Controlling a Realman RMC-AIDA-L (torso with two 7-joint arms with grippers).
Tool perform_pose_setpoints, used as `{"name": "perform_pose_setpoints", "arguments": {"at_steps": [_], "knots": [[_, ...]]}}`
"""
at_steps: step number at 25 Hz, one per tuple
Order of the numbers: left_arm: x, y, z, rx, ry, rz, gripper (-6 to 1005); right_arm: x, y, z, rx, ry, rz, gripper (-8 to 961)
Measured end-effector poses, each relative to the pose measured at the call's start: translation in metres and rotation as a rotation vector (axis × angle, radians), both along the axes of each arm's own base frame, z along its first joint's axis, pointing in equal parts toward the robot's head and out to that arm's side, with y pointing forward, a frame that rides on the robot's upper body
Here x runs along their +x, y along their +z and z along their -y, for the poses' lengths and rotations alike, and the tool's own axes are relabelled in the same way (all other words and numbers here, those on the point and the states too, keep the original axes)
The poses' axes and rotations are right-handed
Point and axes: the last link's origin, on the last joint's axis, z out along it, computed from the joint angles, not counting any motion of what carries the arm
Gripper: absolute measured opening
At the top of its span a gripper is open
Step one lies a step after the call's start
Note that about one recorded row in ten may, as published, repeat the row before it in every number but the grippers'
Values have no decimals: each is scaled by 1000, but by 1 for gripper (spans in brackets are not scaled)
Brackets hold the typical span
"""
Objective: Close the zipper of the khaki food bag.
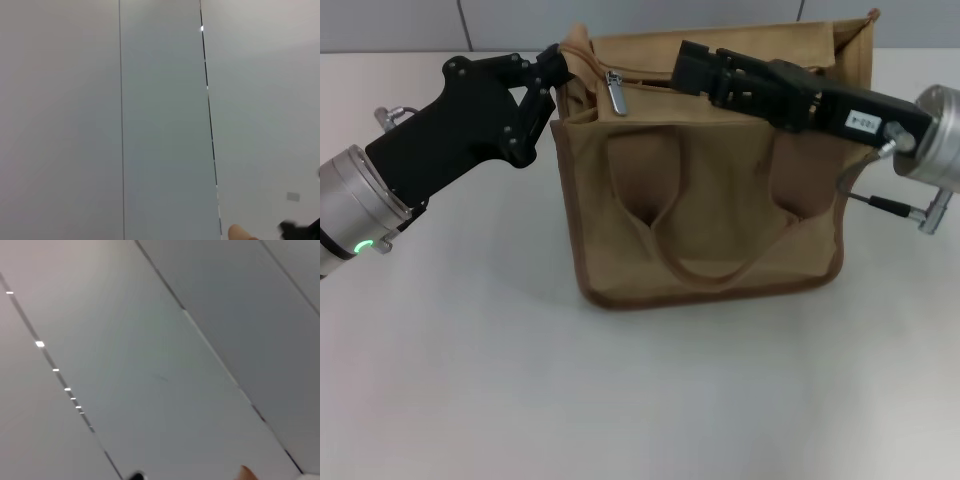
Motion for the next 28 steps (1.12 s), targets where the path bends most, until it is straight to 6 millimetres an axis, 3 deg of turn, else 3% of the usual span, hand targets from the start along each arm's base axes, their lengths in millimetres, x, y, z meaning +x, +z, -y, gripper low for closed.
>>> {"name": "perform_pose_setpoints", "arguments": {"at_steps": [12,23,28], "knots": [[9,-1,-5,1,-11,37,16,-20,-7,-18,-157,-46,166,707],[20,-2,-8,-2,-48,49,16,-33,-23,-30,-200,-89,249,315],[25,-4,-8,-12,-62,64,17,-36,-25,-34,-193,-101,263,316]]}}
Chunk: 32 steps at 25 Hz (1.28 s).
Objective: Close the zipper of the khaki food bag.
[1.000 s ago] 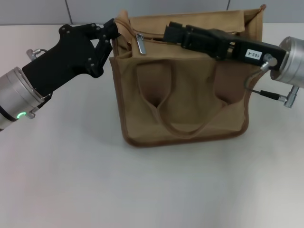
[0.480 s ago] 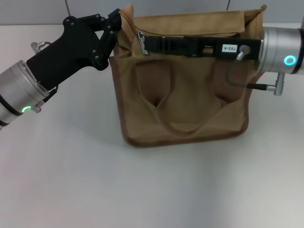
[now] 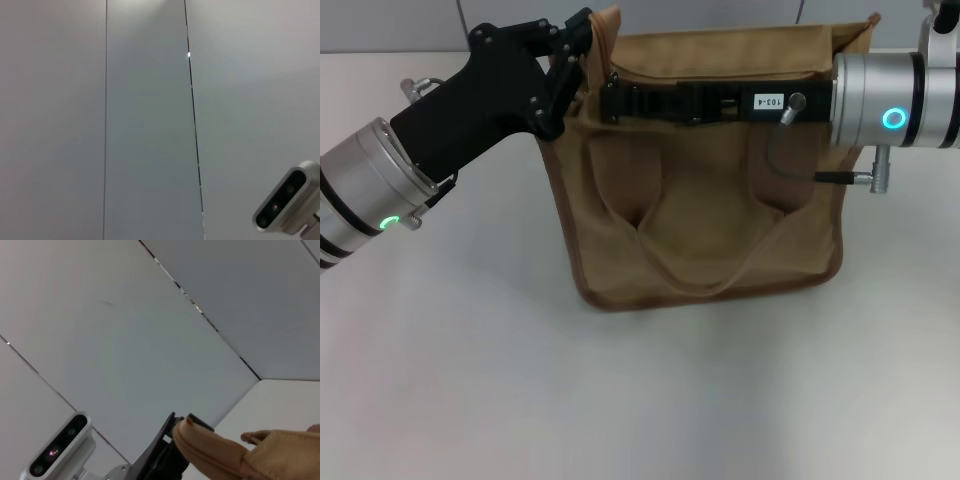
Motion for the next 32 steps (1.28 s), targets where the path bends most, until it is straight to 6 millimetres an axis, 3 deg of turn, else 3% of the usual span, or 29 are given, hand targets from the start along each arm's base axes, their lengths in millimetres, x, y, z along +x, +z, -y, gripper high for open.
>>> {"name": "perform_pose_setpoints", "arguments": {"at_steps": [19,25,32], "knots": [[14,-10,-8,-24,13,31,17,-7,-5,-8,31,0,55,249],[12,-9,-8,-15,31,51,16,-1,-5,-5,48,12,54,97],[8,-4,-8,-4,51,75,17,8,2,0,70,13,43,97]]}}
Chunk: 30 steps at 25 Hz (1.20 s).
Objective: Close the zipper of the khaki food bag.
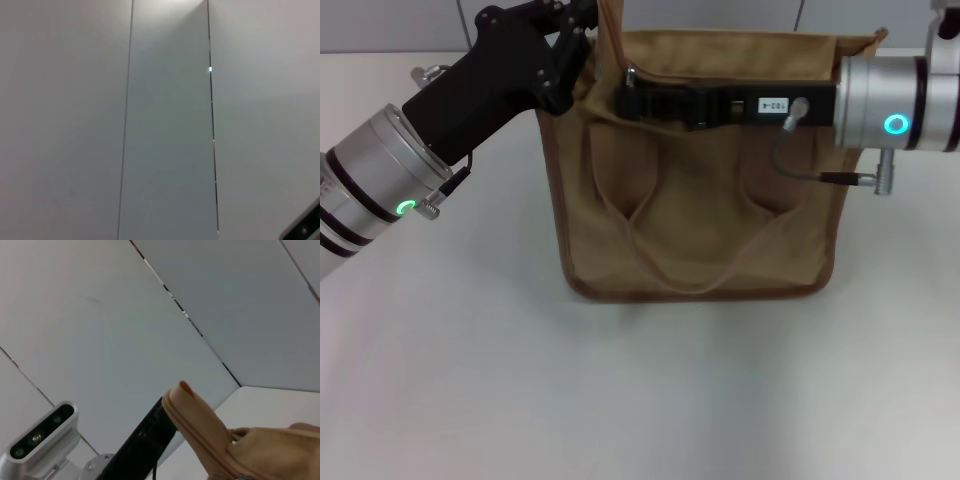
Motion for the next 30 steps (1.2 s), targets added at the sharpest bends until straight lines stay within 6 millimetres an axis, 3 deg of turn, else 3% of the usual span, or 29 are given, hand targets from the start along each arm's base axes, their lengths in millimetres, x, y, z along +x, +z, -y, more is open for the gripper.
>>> {"name": "perform_pose_setpoints", "arguments": {"at_steps": [18,27,30], "knots": [[-9,9,1,21,37,30,17,37,25,9,68,-78,24,106],[-19,16,3,30,65,39,17,88,65,17,137,-213,67,110],[-21,18,4,29,72,39,17,96,76,21,148,-215,61,111]]}}
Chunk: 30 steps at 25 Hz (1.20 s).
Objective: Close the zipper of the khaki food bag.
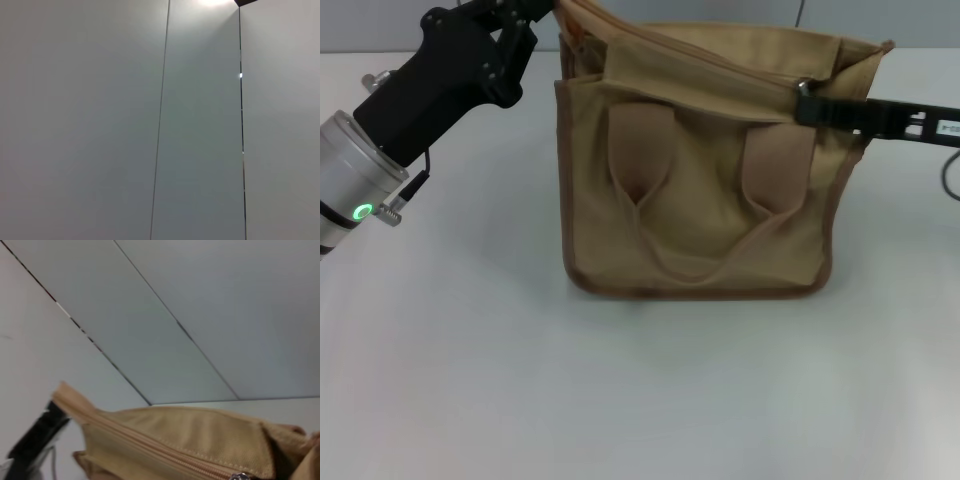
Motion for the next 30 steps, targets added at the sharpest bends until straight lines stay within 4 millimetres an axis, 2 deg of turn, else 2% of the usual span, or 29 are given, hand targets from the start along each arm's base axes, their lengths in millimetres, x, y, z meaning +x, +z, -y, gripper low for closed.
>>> {"name": "perform_pose_setpoints", "arguments": {"at_steps": [5,12,18,24,28,29,30], "knots": [[-1,1,1,3,5,5,17,-4,10,4,9,49,-23,114],[-2,1,0,4,10,3,16,-10,12,9,0,131,-22,117],[-3,2,-1,9,18,6,16,-14,16,29,58,335,-12,378],[-6,3,0,12,31,12,16,0,26,60,281,513,-39,595],[-7,2,0,0,44,19,16,4,16,90,303,688,-65,761],[-7,2,0,-3,47,20,16,6,6,98,266,729,-66,761],[-8,2,0,-9,53,24,16,6,6,98,266,729,-66,761]]}}
